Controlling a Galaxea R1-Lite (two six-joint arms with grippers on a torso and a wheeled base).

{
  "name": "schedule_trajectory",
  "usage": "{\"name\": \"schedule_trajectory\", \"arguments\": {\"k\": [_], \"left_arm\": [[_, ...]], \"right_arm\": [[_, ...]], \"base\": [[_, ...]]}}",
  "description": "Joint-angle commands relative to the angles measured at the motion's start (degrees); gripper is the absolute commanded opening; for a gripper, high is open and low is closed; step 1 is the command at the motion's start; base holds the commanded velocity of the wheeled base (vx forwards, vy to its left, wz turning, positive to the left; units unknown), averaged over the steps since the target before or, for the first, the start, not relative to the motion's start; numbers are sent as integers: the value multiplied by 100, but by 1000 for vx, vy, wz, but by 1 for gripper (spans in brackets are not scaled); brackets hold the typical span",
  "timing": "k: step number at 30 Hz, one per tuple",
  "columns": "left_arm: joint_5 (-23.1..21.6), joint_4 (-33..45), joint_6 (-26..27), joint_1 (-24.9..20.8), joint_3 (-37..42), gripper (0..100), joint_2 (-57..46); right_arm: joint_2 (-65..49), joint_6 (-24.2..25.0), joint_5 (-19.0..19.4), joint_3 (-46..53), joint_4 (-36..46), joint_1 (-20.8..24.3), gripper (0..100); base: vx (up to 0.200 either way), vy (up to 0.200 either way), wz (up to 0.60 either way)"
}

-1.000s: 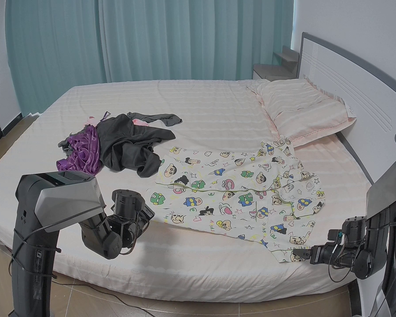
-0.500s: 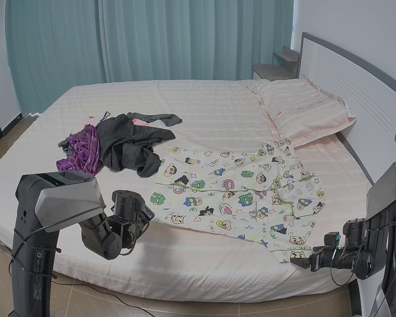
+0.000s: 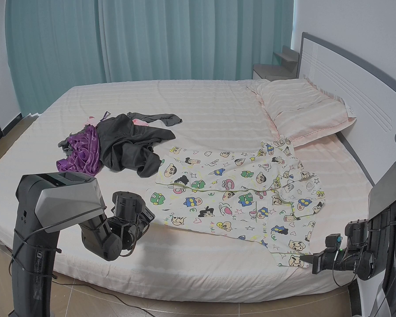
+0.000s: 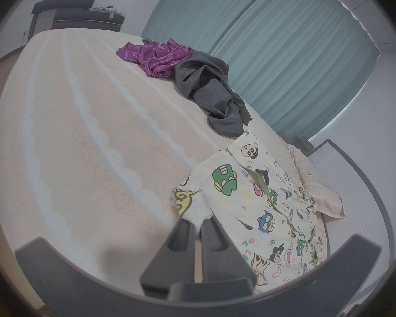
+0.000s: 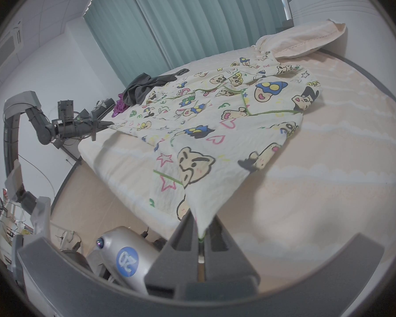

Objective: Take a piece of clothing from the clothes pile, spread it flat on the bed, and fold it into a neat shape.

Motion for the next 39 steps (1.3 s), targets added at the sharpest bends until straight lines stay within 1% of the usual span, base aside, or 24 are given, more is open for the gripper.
{"name": "schedule_trajectory", "arguments": {"k": [1,2,3,6,8,9,12,15,22,28,31,32,34,37,39], "left_arm": [[17,-26,-2,-35,129,0,-106],[17,-35,-2,-52,172,0,-177],[17,-35,-2,-52,172,0,-177],[17,-35,7,-167,383,0,-388],[17,-35,16,-202,471,0,-502],[17,-17,16,-219,498,0,-537],[26,-8,24,-263,700,0,-669],[26,1,68,-298,867,0,-695],[26,-35,341,-307,1403,0,-774],[34,-26,367,-395,1702,0,-871],[26,-17,394,-413,1807,0,-924],[26,-8,394,-448,1904,0,-959],[26,-8,394,-518,2018,0,-1003],[26,-8,394,-615,2203,0,-1091],[26,-8,394,-624,2220,0,-1100]], "right_arm": [[-524,30,337,486,-93,-131,0],[-612,65,434,556,-76,-192,0],[-621,74,451,556,-76,-201,0],[-797,513,513,556,-49,-245,0],[-990,698,530,556,100,-228,0],[-1061,715,530,556,214,-219,0],[-1491,706,522,556,970,-157,0],[-1667,680,513,556,1418,-157,0],[-2010,680,460,556,2007,-219,0],[-2229,645,442,556,2412,-219,0],[-2238,575,407,556,2552,-236,0],[-2265,478,293,556,2702,-245,0],[-2326,337,223,556,2860,-271,0],[-2511,205,223,556,3167,-324,0],[-2528,197,223,556,3203,-324,0]], "base": [[0,0,0],[0,0,0],[0,0,0],[0,0,0],[0,0,0],[0,0,0],[0,0,0],[0,0,0],[0,0,0],[0,0,0],[0,0,0],[0,0,0],[0,0,0],[0,0,0],[0,0,0]]}}
